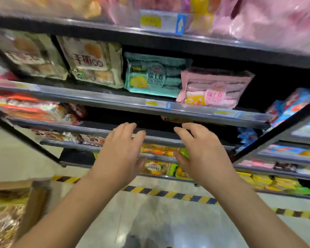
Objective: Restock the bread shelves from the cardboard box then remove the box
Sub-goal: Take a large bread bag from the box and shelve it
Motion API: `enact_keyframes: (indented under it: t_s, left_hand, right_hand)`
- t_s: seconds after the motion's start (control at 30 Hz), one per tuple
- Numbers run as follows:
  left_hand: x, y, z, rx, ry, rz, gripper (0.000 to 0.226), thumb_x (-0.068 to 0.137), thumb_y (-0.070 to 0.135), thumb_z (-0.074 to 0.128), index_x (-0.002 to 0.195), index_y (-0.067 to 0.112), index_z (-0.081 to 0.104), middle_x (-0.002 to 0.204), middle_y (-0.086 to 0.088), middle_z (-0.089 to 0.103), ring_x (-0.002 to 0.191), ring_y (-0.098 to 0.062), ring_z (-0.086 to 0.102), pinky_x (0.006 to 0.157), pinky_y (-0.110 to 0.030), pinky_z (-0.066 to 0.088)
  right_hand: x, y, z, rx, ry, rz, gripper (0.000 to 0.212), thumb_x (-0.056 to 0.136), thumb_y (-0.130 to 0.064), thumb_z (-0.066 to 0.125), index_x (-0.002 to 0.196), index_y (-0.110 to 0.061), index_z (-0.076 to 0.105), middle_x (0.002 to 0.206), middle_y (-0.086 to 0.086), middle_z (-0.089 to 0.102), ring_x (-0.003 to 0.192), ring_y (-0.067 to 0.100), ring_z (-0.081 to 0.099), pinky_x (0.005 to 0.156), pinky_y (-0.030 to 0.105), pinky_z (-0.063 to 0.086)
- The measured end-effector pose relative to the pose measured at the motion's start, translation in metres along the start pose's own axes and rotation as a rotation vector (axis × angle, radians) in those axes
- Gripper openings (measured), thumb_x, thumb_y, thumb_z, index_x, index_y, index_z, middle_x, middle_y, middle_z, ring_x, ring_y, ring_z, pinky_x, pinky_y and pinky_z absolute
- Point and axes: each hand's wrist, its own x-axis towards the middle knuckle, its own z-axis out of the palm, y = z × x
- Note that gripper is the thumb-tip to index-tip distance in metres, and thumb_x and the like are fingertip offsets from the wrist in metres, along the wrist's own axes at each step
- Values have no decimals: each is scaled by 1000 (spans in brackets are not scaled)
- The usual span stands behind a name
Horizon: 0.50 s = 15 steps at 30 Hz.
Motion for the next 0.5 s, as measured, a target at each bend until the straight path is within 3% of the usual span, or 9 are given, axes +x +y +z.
enact_keyframes:
  t_s: [0.13,0.2,0.5]
  left_hand:
    - [-50,-5,-30,17,71,-116,63,76,45,83,128,17,62,138,-15,57,129,-38,55,101,-50,51]
    - [-70,-9,-38,20,110,-197,61,74,49,83,123,19,64,134,-13,60,124,-35,60,98,-48,54]
    - [-182,3,-58,-24,157,-615,64,94,52,61,150,26,43,156,-3,39,145,-25,36,118,-37,33]
  right_hand:
    - [-21,-34,-33,99,-16,-63,66,96,-44,66,154,-27,41,158,-3,39,148,18,34,119,36,31]
    - [-26,-48,-41,181,-25,-115,64,101,-50,55,157,-36,29,161,-15,26,151,8,22,122,29,23]
    - [-42,-112,-46,324,-109,-522,55,96,-53,58,147,-42,42,147,-24,36,138,2,39,116,28,37]
